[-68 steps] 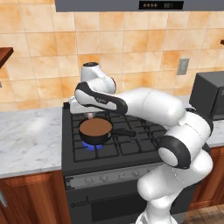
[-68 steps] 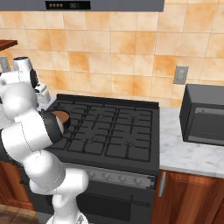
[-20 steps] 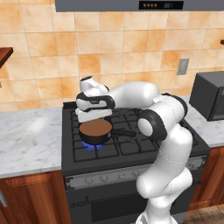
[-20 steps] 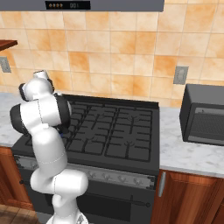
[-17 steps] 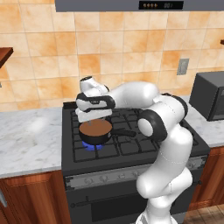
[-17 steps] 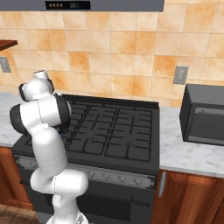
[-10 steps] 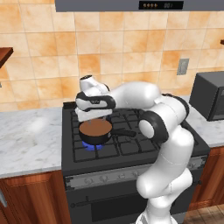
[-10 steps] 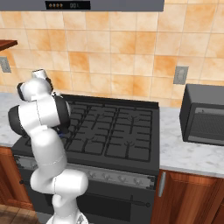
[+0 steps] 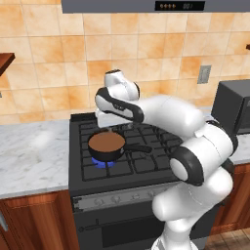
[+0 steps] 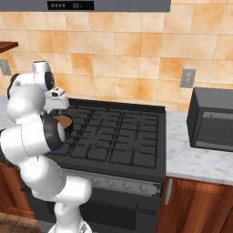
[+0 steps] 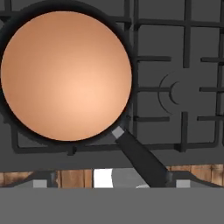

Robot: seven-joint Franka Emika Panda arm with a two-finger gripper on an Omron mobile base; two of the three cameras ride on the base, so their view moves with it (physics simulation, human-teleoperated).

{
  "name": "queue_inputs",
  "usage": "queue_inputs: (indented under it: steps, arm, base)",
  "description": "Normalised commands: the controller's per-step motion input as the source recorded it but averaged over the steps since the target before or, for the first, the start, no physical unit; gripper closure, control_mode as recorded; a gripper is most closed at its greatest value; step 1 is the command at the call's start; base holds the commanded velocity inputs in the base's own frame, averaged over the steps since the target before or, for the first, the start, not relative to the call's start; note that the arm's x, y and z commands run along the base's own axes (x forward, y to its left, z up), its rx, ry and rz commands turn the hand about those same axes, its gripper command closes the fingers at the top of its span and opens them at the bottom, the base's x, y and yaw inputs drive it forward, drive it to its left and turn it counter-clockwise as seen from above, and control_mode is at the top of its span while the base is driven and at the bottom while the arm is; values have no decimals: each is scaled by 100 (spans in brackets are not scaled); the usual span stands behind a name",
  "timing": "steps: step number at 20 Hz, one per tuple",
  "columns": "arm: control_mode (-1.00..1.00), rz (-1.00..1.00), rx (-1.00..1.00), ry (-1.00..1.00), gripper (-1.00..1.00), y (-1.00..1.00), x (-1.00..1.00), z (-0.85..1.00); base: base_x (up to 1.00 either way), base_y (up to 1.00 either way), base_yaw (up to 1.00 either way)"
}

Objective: Pick up the sugar cube(s) and place them in the saucepan with hot chocolate.

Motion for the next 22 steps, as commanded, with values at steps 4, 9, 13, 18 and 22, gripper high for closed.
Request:
queue_inputs:
  steps: [4,9,13,18,22]
  arm:
    - [-100,0,1,-9,-100,-98,-74,27]
    - [-100,3,2,-1,-100,-100,-36,35]
    - [-100,0,2,2,-100,-79,-33,48]
    - [-100,-3,0,-1,-100,-28,-43,6]
    - [-100,-6,0,-1,-100,-38,-62,3]
  base:
    - [0,0,0]
    - [0,0,0]
    - [0,0,0]
    - [0,0,0]
    - [0,0,0]
